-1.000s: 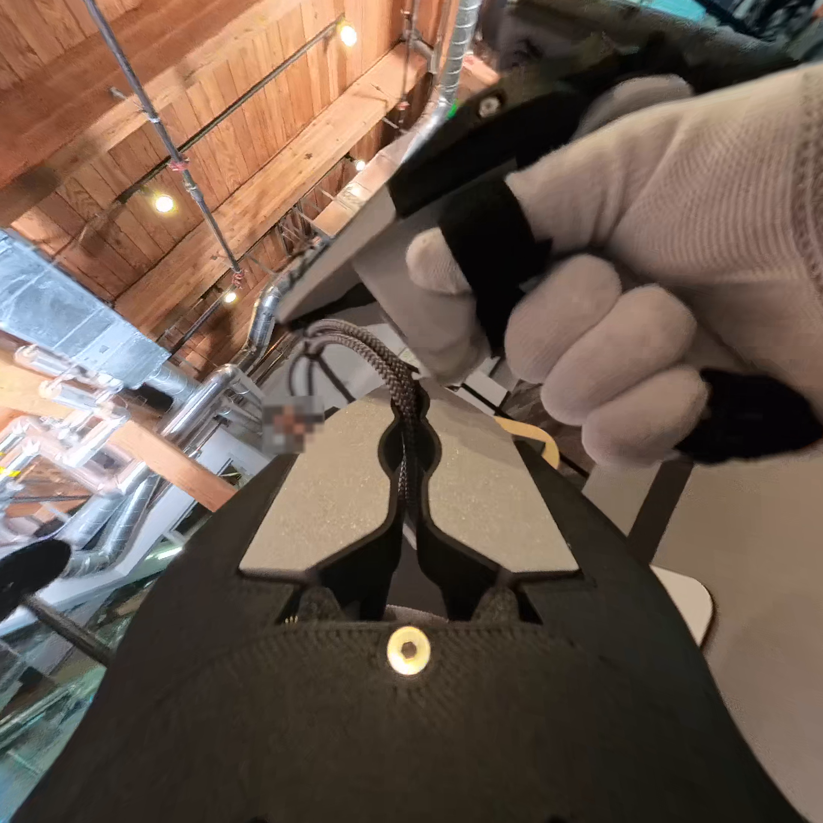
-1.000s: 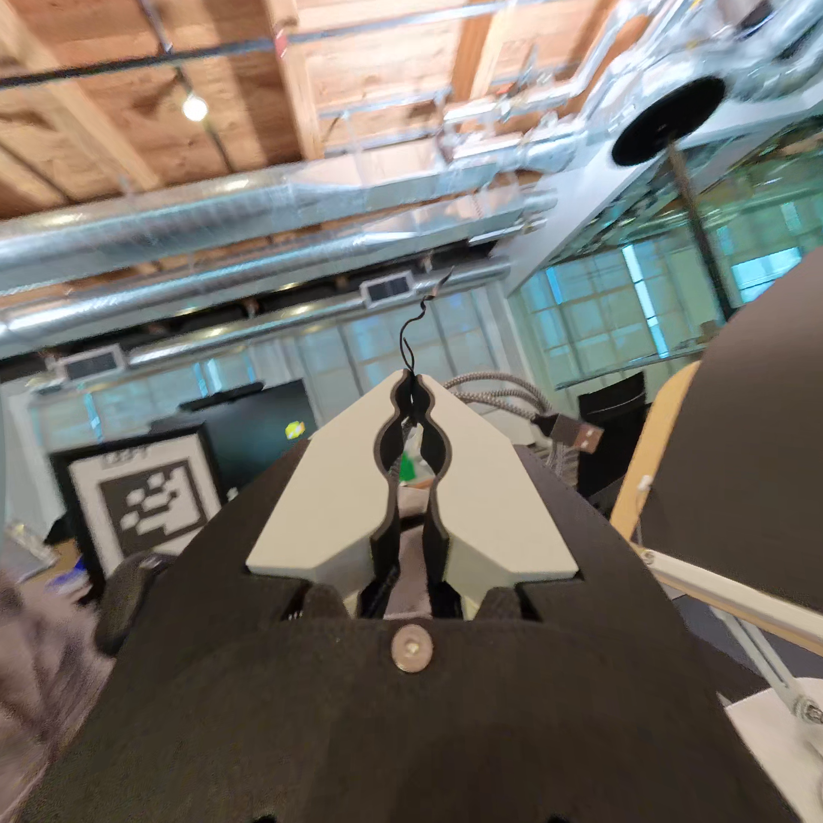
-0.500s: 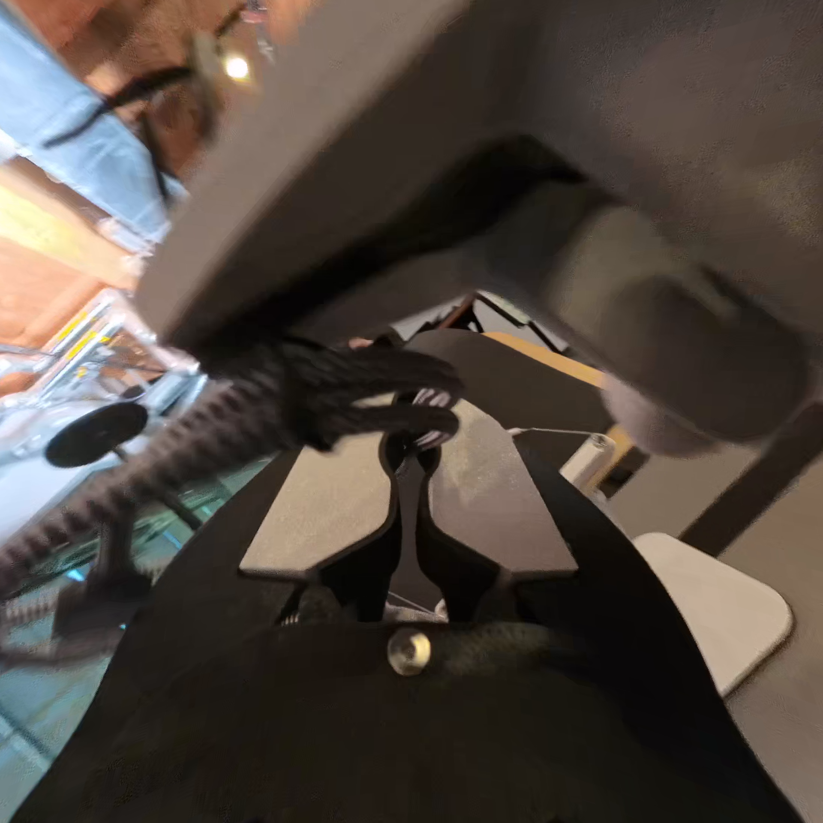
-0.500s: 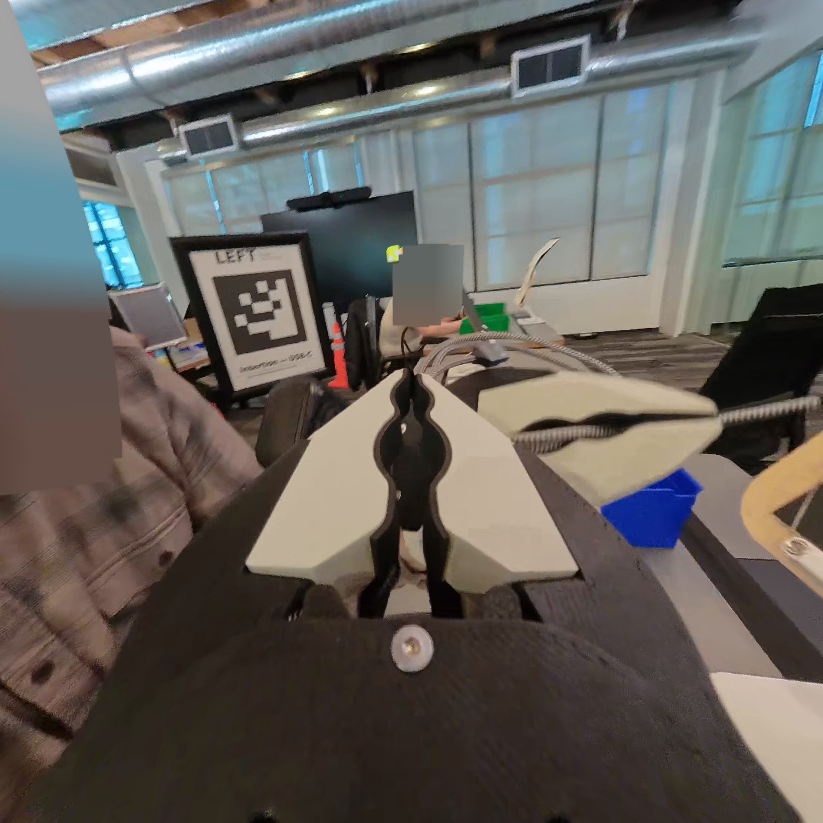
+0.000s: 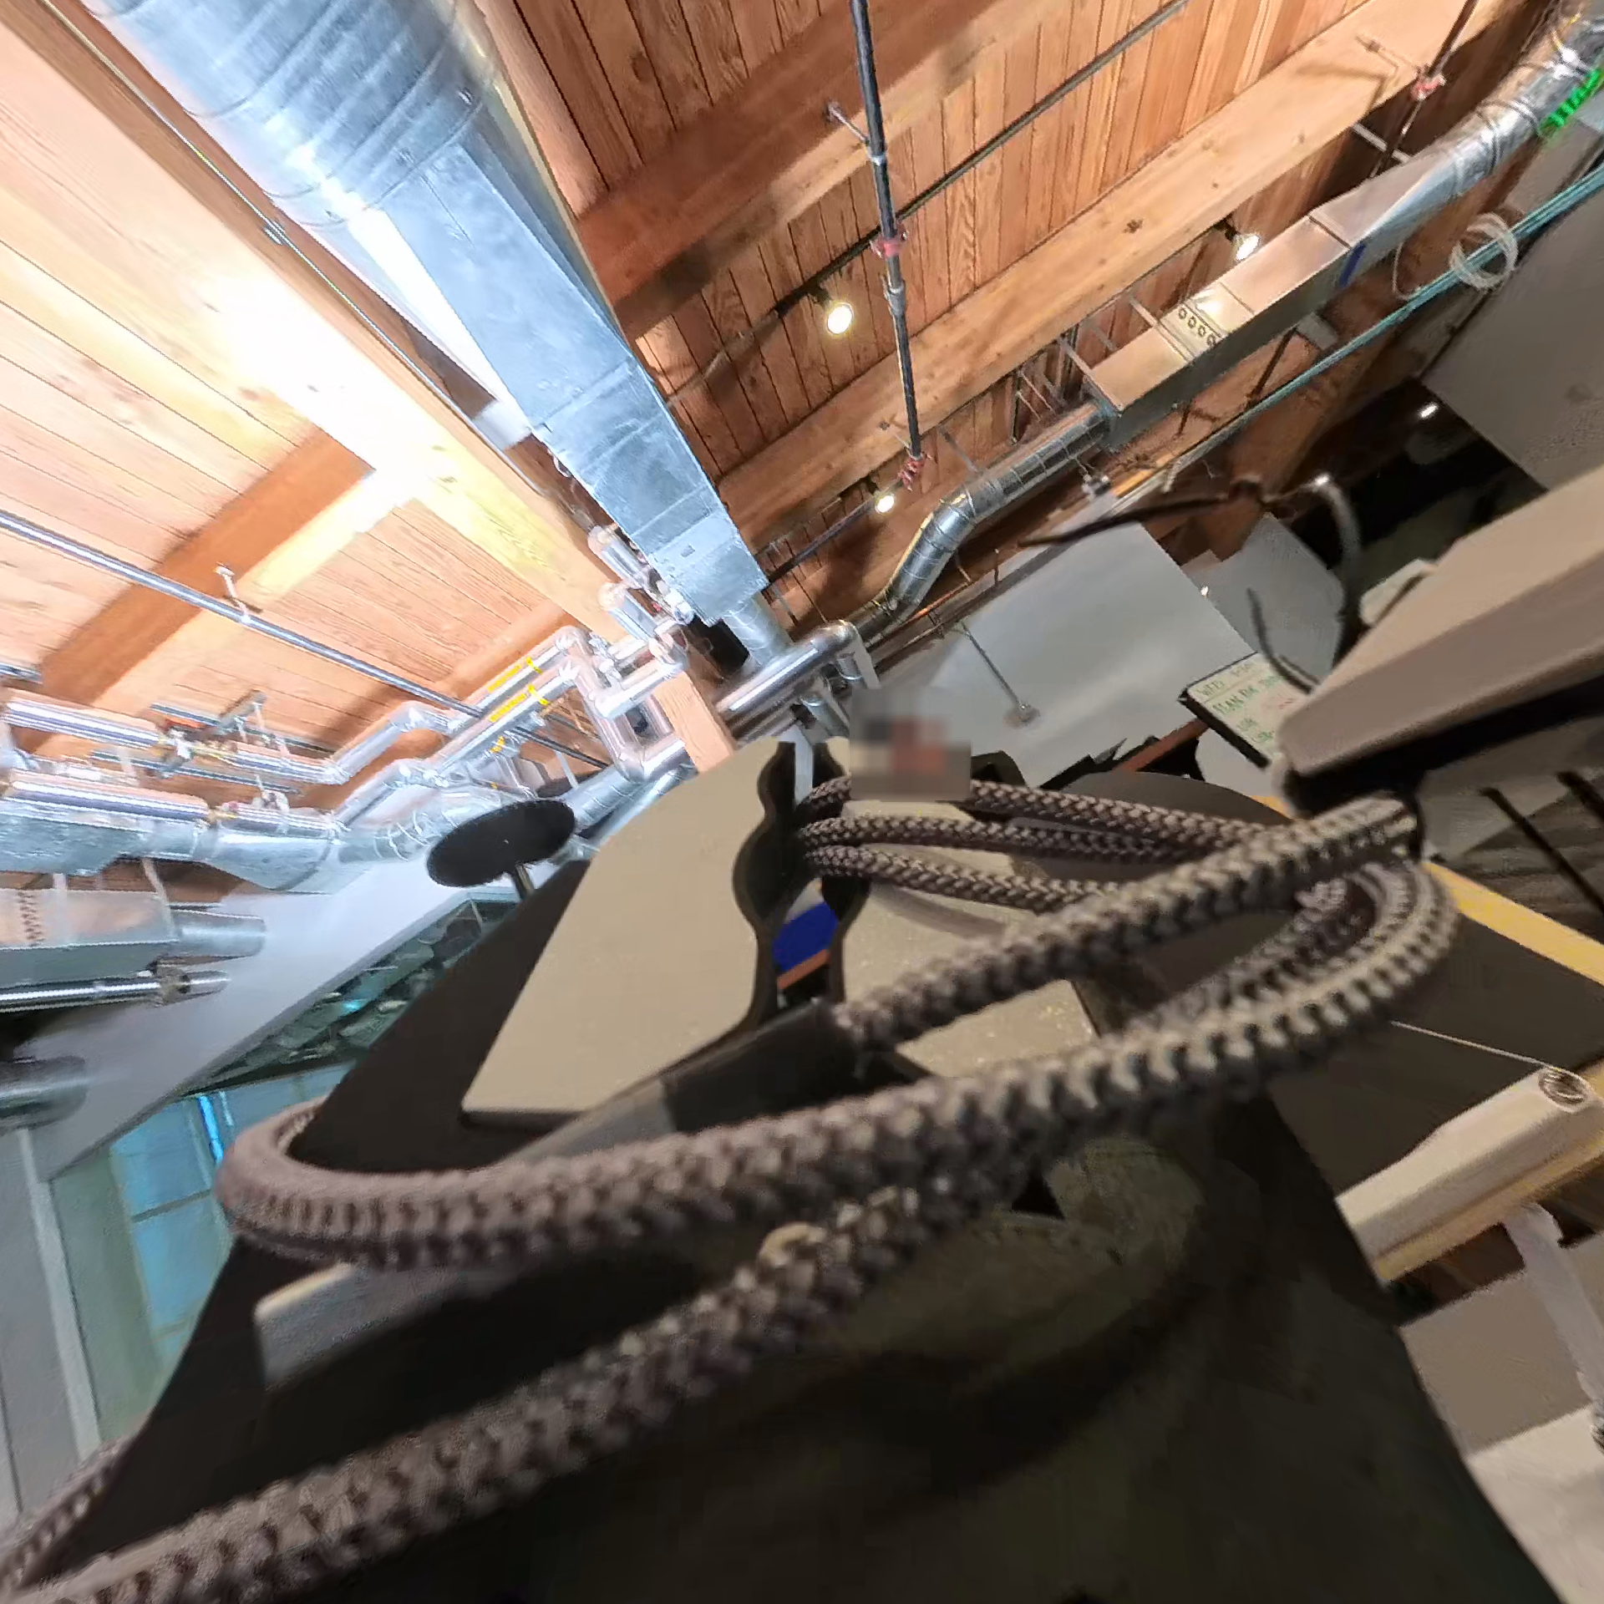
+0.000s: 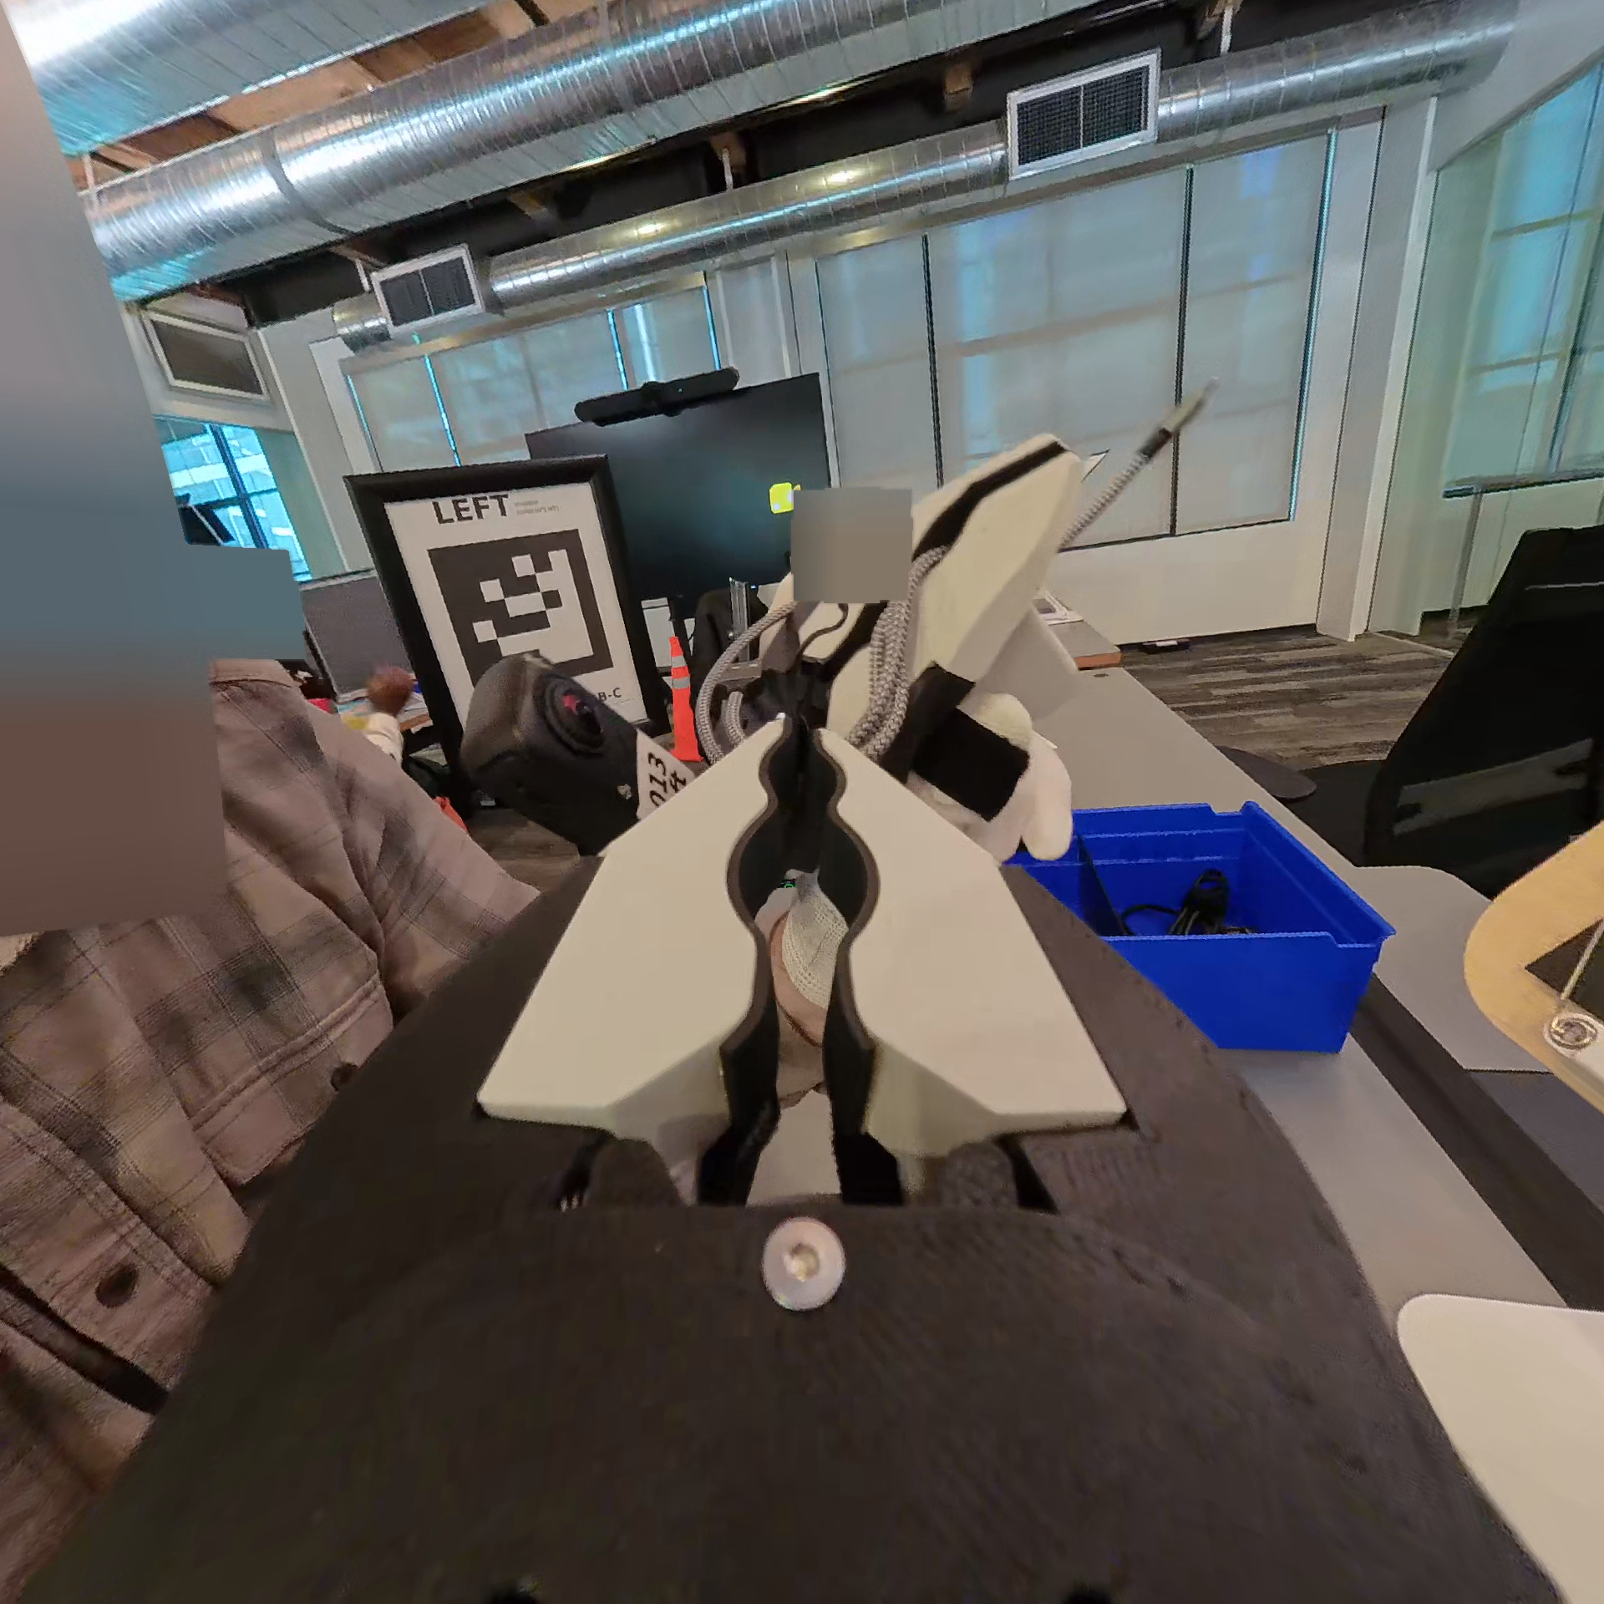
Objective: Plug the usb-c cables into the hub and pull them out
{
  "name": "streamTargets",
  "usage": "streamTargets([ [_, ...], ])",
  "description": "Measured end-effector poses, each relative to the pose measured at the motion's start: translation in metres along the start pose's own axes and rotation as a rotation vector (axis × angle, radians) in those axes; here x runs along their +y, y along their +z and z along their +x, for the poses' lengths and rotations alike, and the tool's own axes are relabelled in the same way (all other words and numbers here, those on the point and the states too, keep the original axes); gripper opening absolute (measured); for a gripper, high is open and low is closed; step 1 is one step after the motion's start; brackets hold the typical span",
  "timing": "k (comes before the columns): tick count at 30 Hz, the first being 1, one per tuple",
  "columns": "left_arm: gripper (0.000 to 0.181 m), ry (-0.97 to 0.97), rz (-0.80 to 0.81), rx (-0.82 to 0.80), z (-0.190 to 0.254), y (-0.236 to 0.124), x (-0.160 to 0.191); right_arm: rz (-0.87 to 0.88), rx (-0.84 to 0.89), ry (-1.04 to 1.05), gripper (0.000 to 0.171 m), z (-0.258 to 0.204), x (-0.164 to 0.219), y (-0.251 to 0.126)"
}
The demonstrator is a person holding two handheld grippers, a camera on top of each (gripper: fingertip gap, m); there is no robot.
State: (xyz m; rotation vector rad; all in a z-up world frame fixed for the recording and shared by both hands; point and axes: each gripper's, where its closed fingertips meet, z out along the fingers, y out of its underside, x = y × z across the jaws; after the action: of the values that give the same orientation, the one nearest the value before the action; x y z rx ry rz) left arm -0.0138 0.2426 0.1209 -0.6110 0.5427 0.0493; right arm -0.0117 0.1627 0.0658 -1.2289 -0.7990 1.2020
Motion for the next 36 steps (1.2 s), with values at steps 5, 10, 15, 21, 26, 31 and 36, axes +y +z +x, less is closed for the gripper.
streamTargets([
  [5, 0.004, 0.026, 0.007, -0.008, -0.005, 0.000, -0.001, 0.025, 0.048, -0.036, 0.000, 0.003, -0.007, -0.002],
  [10, 0.007, -0.003, 0.001, 0.022, 0.001, 0.002, 0.005, 0.045, 0.070, -0.073, 0.000, 0.005, -0.012, -0.006],
  [15, 0.013, -0.071, 0.022, 0.065, 0.009, 0.000, 0.005, 0.096, 0.063, -0.141, 0.000, -0.004, -0.024, -0.010],
  [21, 0.019, -0.316, 0.095, 0.251, 0.036, -0.006, -0.004, 0.158, 0.098, -0.171, 0.000, -0.004, -0.040, -0.026],
  [26, 0.022, -0.640, 0.073, 0.446, 0.065, -0.009, -0.004, 0.159, 0.113, -0.202, 0.000, -0.003, -0.043, -0.036],
  [31, 0.027, -0.788, 0.090, 0.612, 0.093, -0.019, -0.007, 0.227, 0.158, -0.207, 0.000, -0.001, -0.059, -0.050],
  [36, 0.027, -0.898, 0.092, 0.842, 0.120, -0.034, -0.014, 0.286, 0.224, -0.188, 0.000, 0.009, -0.071, -0.077],
])
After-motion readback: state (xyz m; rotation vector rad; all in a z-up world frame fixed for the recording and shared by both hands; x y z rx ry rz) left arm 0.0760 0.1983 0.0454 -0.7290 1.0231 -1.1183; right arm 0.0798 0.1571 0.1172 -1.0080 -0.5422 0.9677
